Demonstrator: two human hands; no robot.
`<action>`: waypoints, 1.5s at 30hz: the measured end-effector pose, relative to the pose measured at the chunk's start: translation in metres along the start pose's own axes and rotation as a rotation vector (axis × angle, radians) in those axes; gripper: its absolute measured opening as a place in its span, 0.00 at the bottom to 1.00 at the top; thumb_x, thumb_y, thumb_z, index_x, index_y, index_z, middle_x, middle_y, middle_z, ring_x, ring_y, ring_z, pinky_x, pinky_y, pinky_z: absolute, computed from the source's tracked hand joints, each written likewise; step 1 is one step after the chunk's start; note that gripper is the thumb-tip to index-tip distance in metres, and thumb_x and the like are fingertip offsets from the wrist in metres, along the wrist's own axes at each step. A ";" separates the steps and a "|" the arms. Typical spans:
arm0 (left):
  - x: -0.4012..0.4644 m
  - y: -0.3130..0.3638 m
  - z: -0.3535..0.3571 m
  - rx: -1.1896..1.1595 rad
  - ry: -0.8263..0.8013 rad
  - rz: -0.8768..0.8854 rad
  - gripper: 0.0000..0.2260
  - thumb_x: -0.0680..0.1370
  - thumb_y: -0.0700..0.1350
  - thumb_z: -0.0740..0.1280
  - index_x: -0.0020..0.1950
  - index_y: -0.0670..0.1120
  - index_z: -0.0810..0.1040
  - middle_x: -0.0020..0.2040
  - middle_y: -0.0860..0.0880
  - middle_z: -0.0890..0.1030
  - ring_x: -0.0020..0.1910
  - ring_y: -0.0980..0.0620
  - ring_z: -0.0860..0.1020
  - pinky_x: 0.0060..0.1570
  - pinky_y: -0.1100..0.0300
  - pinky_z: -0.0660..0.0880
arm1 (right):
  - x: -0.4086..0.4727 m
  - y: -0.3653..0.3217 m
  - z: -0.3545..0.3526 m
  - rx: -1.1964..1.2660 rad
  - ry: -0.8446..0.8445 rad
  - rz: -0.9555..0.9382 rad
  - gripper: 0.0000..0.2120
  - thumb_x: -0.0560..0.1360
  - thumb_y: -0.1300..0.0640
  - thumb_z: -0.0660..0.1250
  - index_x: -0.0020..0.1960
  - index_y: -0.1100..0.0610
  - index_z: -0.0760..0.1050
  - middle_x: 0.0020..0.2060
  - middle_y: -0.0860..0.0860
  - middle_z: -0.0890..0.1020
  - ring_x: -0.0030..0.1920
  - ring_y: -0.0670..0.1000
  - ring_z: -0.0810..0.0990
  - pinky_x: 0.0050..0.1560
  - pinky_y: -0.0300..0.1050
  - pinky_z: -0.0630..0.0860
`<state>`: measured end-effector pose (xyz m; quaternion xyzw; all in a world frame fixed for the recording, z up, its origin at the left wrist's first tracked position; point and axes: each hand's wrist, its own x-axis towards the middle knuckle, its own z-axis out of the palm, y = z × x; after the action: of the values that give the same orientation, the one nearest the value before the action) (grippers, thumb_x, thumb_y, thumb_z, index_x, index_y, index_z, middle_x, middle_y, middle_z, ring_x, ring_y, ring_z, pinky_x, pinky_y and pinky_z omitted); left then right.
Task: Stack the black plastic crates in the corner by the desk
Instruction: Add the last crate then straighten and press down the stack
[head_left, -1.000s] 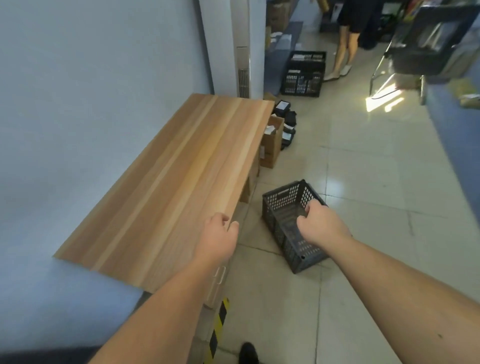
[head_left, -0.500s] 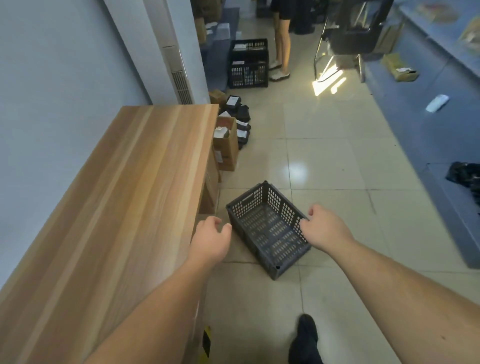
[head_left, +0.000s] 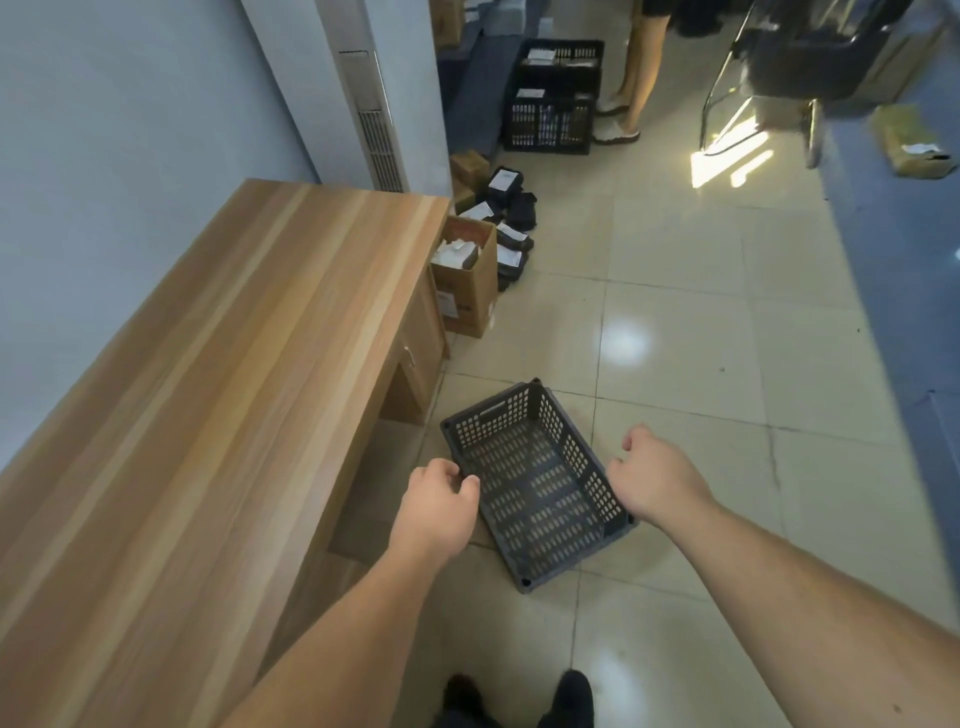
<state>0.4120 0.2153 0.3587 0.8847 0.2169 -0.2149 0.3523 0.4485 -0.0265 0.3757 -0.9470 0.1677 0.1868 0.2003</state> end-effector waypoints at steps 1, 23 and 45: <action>0.008 0.002 0.002 -0.003 -0.005 -0.014 0.20 0.87 0.55 0.62 0.77 0.49 0.72 0.75 0.48 0.73 0.66 0.47 0.79 0.71 0.51 0.76 | 0.010 -0.001 0.001 -0.006 -0.013 0.000 0.16 0.80 0.53 0.60 0.65 0.58 0.72 0.56 0.58 0.82 0.54 0.60 0.80 0.47 0.46 0.72; 0.207 -0.046 0.090 -0.088 -0.169 -0.255 0.20 0.86 0.53 0.62 0.75 0.45 0.74 0.73 0.45 0.74 0.59 0.47 0.76 0.62 0.53 0.73 | 0.204 -0.015 0.100 -0.038 -0.261 0.078 0.11 0.80 0.53 0.61 0.60 0.57 0.71 0.47 0.55 0.76 0.47 0.58 0.74 0.46 0.46 0.69; 0.355 -0.167 0.318 -0.291 -0.084 -0.611 0.22 0.84 0.53 0.65 0.76 0.46 0.72 0.69 0.44 0.78 0.67 0.41 0.78 0.71 0.47 0.74 | 0.402 0.121 0.329 -0.137 -0.386 0.037 0.18 0.80 0.53 0.63 0.65 0.62 0.70 0.53 0.59 0.78 0.49 0.60 0.77 0.50 0.47 0.73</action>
<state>0.5396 0.1798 -0.1282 0.7097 0.4858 -0.3135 0.4026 0.6582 -0.0834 -0.1119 -0.9019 0.1303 0.3793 0.1606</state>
